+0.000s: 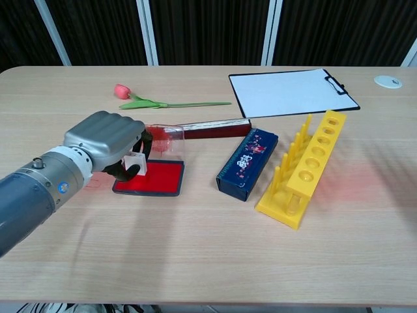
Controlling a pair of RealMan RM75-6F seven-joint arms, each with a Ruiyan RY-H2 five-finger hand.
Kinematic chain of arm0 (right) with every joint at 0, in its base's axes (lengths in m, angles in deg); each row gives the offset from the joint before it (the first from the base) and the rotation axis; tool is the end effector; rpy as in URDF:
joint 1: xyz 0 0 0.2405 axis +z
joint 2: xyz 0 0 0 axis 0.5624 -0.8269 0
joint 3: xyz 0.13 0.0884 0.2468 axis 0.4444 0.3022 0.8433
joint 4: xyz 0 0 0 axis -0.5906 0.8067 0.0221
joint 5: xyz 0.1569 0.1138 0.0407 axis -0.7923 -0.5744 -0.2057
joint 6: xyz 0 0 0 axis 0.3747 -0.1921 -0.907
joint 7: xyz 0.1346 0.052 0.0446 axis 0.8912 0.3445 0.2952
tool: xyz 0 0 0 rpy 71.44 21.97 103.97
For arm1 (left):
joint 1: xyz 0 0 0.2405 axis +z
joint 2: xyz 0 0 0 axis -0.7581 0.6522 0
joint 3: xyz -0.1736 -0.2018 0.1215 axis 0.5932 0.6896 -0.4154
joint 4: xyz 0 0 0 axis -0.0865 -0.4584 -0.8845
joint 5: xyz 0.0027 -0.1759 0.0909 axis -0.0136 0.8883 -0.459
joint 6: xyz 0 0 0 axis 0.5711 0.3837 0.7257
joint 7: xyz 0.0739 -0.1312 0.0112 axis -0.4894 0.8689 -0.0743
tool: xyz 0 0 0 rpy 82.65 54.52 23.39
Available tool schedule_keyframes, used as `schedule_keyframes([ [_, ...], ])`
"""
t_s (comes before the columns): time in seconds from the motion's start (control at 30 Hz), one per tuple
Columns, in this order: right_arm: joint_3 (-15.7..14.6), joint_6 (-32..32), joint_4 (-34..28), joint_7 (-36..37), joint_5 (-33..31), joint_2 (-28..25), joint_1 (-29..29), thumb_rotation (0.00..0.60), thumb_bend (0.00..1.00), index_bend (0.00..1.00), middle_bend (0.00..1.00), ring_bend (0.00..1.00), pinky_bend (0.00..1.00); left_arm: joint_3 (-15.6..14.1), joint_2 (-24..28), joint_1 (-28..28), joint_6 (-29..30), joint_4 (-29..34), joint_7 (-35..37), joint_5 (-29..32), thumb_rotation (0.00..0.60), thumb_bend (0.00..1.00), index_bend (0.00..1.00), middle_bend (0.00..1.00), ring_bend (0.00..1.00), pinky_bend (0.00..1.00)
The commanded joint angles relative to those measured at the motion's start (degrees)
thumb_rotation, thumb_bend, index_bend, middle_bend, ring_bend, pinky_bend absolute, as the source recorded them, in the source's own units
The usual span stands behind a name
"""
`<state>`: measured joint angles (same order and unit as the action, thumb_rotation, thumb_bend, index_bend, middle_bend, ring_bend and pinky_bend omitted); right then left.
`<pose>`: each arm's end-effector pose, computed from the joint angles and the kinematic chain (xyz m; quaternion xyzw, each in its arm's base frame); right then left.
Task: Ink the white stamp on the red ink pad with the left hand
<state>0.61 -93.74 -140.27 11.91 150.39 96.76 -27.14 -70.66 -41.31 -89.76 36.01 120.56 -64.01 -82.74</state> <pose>-0.3352 -0.2016 0.1676 0.5772 -0.4670 0.4069 0.5322 -0.1592 0.3164 -0.0885 -0.7588 -0.3024 -0.2691 0.5103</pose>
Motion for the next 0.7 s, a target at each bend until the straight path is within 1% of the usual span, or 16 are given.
schedule_keyframes([
  [0.03, 0.0, -0.1, 0.1, -0.1, 0.1, 0.0, 0.0, 0.600, 0.13, 0.00, 0.00, 0.00, 0.19, 0.2, 0.5, 0.2, 0.4, 0.5, 0.7, -0.9, 0.600, 0.47, 0.59, 0.56, 0.47, 0.55],
  [0.37, 0.0, -0.2, 0.1, -0.2, 0.2, 0.1, 0.0, 0.600, 0.13, 0.00, 0.00, 0.00, 0.19, 0.6, 5.0, 1.2, 2.0, 5.1, 1.5, -3.5, 0.600, 0.47, 0.59, 0.56, 0.47, 0.55],
  [0.53, 0.0, -0.3, 0.1, -0.2, 0.3, 0.1, 0.0, 0.600, 0.13, 0.00, 0.00, 0.00, 0.19, -0.2, 8.0, 2.7, 2.9, 7.1, 2.8, -4.6, 0.600, 0.47, 0.59, 0.56, 0.47, 0.55],
  [0.7, 0.0, -0.3, 0.1, -0.3, 0.3, 0.1, 0.0, 0.600, 0.13, 0.00, 0.00, 0.00, 0.19, -1.4, 10.4, 4.6, 3.4, 6.6, 5.3, -5.5, 0.600, 0.47, 0.58, 0.55, 0.47, 0.55],
])
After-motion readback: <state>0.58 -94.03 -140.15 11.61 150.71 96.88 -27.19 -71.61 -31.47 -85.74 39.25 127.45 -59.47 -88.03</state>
